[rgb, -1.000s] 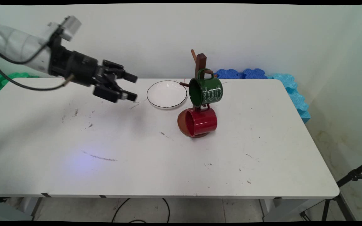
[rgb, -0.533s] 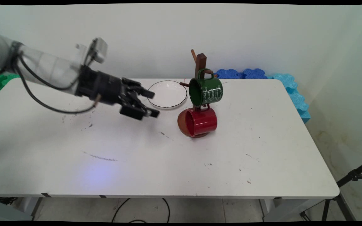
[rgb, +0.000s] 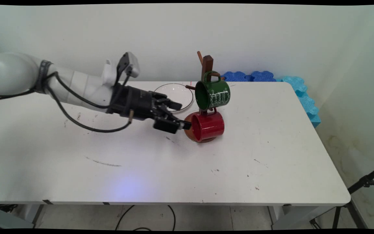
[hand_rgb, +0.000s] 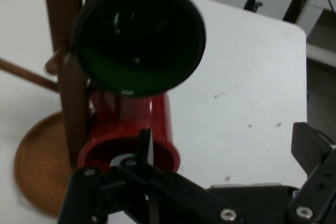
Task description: Pick up the green mug from the rack
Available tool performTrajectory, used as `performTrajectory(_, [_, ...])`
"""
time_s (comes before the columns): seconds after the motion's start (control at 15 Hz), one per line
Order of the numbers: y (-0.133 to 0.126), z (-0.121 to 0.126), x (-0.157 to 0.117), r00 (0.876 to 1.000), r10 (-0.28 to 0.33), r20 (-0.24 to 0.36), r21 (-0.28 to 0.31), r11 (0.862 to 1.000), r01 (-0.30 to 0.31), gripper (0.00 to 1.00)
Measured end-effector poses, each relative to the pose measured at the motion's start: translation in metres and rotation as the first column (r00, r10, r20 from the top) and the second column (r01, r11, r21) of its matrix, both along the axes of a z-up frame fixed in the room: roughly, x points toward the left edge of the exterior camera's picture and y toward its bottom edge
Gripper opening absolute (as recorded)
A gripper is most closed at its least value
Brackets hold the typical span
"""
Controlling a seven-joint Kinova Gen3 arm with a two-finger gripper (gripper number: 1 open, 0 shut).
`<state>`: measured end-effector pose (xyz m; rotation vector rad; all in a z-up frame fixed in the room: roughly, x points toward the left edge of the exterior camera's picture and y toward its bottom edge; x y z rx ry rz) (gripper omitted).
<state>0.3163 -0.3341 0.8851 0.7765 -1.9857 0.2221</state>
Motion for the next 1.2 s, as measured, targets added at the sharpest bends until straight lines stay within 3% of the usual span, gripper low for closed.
performTrajectory(0.73, [0.001, 0.007, -0.044, 0.995, 0.075, -0.064, -0.053, 0.995, -0.079, 1.00])
performTrajectory(1.2, [-0.016, 0.005, -0.062, 0.989, 0.123, -0.080, -0.068, 0.989, -0.129, 1.00])
